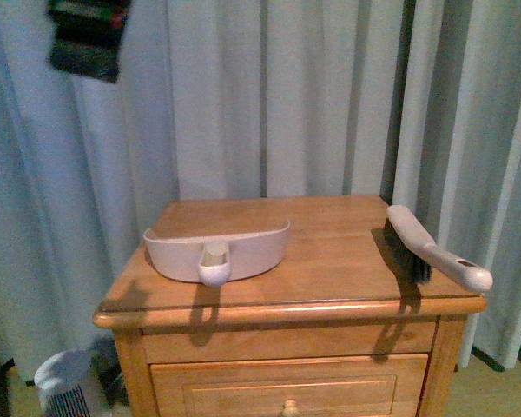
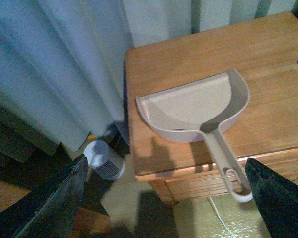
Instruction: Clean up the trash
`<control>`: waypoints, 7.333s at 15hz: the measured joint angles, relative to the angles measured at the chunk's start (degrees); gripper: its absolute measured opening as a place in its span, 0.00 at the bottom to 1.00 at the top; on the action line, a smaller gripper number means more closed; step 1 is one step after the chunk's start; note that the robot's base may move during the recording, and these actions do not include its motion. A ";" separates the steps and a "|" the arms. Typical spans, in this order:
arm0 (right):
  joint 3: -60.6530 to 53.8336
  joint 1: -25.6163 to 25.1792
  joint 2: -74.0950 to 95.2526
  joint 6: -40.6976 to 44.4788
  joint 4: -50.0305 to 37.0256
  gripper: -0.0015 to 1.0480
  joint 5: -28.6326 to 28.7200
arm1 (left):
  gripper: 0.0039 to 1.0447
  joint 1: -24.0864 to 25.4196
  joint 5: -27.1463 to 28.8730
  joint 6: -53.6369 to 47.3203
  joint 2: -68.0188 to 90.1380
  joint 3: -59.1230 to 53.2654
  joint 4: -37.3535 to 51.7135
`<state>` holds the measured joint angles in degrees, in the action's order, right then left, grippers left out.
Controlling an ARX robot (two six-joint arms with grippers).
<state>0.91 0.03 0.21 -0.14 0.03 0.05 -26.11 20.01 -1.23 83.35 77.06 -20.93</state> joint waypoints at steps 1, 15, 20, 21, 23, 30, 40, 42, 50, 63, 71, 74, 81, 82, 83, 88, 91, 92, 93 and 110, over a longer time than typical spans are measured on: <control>0.00 0.00 0.00 0.00 0.00 0.93 0.00 | 0.93 -1.92 0.79 2.29 4.52 3.74 -1.55; 0.00 0.00 0.00 0.00 0.00 0.93 0.00 | 0.93 -5.11 2.62 18.99 35.10 17.05 -4.94; 0.00 0.00 0.00 0.00 0.00 0.93 -0.02 | 0.93 -3.61 3.02 17.57 38.60 17.33 -4.35; 0.00 0.00 0.00 0.00 0.00 0.93 0.00 | 0.93 -3.45 3.23 17.07 38.82 17.75 -3.61; 0.00 0.00 0.00 -0.02 0.00 0.93 -0.02 | 0.93 -3.39 3.65 16.41 38.82 17.77 -3.04; 0.00 0.00 0.00 0.00 0.00 0.93 0.00 | 0.30 -2.86 3.63 14.10 38.84 17.77 -2.32; 0.00 0.00 0.00 0.00 0.00 0.93 0.00 | 0.27 -0.20 2.43 -6.95 11.74 -1.18 30.62; 0.00 0.00 0.00 0.00 0.00 0.93 0.00 | 0.27 2.43 -2.99 -14.10 -0.07 -12.83 38.62; 0.00 0.00 0.00 0.00 0.00 0.93 -0.02 | 0.27 29.44 -26.84 -21.86 -45.86 -45.90 33.68; 14.86 13.22 37.31 1.88 -5.33 0.93 -30.32 | 0.27 56.87 -53.44 -19.19 -62.71 -56.63 23.47; 72.91 17.09 94.86 -21.57 22.12 0.93 -12.04 | 0.27 56.89 -53.46 -19.10 -62.73 -56.63 23.47; 77.77 17.86 103.95 -26.51 23.98 0.93 -9.90 | 0.27 56.87 -53.46 -19.10 -62.73 -56.63 23.47; 75.87 17.42 107.95 -28.30 19.96 0.19 -10.03 | 0.27 56.89 -53.46 -19.08 -62.73 -56.63 23.47; 75.45 17.42 107.69 -28.00 19.39 0.19 -10.19 | 0.27 56.89 -53.46 -19.08 -62.73 -56.63 23.47; 74.05 17.42 106.51 -26.93 17.79 0.19 -10.95 | 0.27 56.87 -53.46 -19.08 -62.73 -56.63 23.47; 68.00 17.66 99.38 -20.87 9.46 0.19 -16.41 | 0.27 56.89 -53.44 -19.08 -62.73 -56.63 23.47; 64.24 17.79 93.94 -17.05 3.80 0.19 -18.43 | 0.27 56.89 -53.44 -19.08 -62.73 -56.63 23.47; 63.49 17.84 92.91 -16.00 2.78 0.19 -18.62 | 0.27 56.89 -53.44 -19.08 -62.73 -56.63 23.47; 61.26 17.94 89.96 -14.43 -0.09 0.19 -18.71 | 0.27 56.89 -53.44 -19.08 -62.73 -56.63 23.47; 18.18 23.37 26.03 0.81 -6.34 0.18 -33.42 | 0.27 56.89 -53.46 -19.06 -62.73 -56.63 23.47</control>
<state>19.09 23.40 26.24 0.67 -6.31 -33.36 30.79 -33.45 -20.29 20.62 20.43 2.55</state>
